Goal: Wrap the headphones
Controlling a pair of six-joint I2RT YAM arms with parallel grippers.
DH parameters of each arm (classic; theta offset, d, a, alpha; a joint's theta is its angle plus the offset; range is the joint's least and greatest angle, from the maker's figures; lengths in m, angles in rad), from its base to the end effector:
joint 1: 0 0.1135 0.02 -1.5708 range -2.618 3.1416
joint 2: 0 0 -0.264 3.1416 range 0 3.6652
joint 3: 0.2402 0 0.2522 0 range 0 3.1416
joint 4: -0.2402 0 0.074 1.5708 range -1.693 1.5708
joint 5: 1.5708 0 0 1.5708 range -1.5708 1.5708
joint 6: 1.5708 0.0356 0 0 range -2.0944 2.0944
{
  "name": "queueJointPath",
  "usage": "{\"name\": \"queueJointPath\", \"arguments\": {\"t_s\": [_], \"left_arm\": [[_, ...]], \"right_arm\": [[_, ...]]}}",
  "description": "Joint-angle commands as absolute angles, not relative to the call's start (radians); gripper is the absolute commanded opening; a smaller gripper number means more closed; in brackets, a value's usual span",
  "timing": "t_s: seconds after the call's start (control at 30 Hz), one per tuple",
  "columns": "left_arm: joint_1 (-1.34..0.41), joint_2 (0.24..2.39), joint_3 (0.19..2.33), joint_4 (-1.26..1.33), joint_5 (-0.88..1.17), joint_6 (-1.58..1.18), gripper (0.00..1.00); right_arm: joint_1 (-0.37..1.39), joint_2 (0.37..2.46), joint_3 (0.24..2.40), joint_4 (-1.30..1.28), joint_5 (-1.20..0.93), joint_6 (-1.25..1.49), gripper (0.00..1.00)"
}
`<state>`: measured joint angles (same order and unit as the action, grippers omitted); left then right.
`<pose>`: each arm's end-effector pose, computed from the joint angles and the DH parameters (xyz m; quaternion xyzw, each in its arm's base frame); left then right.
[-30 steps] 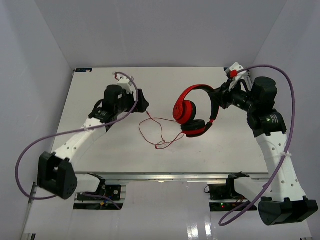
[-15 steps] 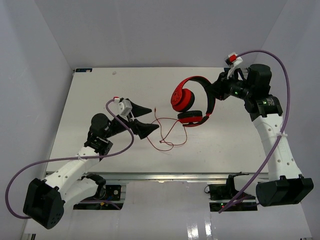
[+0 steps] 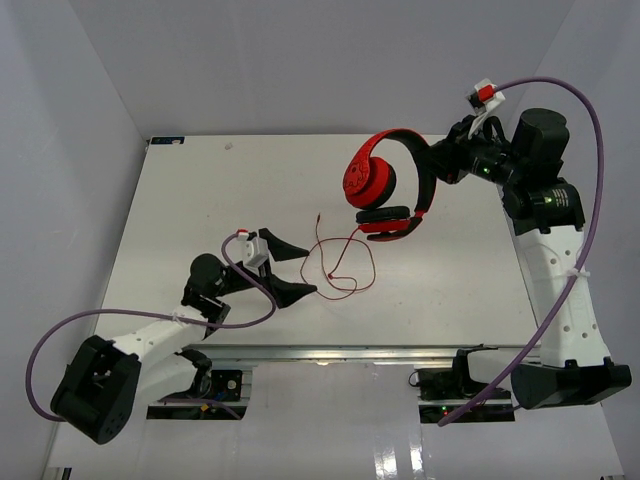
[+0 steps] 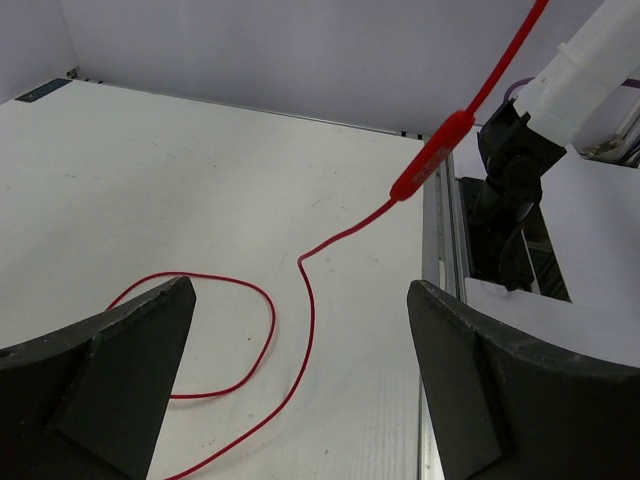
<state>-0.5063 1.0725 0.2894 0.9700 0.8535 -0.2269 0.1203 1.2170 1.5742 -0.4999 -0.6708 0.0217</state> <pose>0.1667 -0.1231 0.2332 0.3965 0.5308 -0.4978 0.5597 0.2335 0.0505 0.4885 -0.2505 0.7021 0.2920 0.5992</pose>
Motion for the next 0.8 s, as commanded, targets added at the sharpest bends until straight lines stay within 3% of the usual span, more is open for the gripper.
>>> {"name": "queueJointPath", "arguments": {"t_s": [0.0,0.13,0.3,0.33,0.47,0.57,0.67,0.77], "left_arm": [[-0.565,1.169,0.281,1.195,0.836,-0.236,0.98],[-0.641,1.282,0.365,1.184,0.787,-0.174,0.97],[-0.701,1.494,0.476,1.341,0.704,-0.188,0.86],[-0.703,1.521,0.484,1.346,0.704,-0.200,0.81],[-0.707,1.614,0.486,1.485,0.679,-0.288,0.28],[-0.712,1.632,0.475,1.548,0.662,-0.323,0.06],[-0.715,1.604,0.442,1.552,0.612,-0.362,0.00],[-0.718,1.508,0.438,1.357,0.547,-0.373,0.00]], "right_arm": [[0.115,1.239,1.663,-0.467,-0.710,0.106,0.08],[0.115,1.258,1.674,-0.460,-0.730,0.135,0.08],[0.112,1.269,1.703,-0.451,-0.704,0.160,0.08],[0.112,1.270,1.708,-0.451,-0.703,0.160,0.08],[0.092,1.269,1.716,-0.449,-0.643,0.167,0.08],[0.083,1.271,1.701,-0.449,-0.587,0.173,0.08],[0.083,1.256,1.625,-0.398,-0.410,0.171,0.08],[0.083,1.215,1.503,-0.298,-0.229,0.191,0.08]]}}
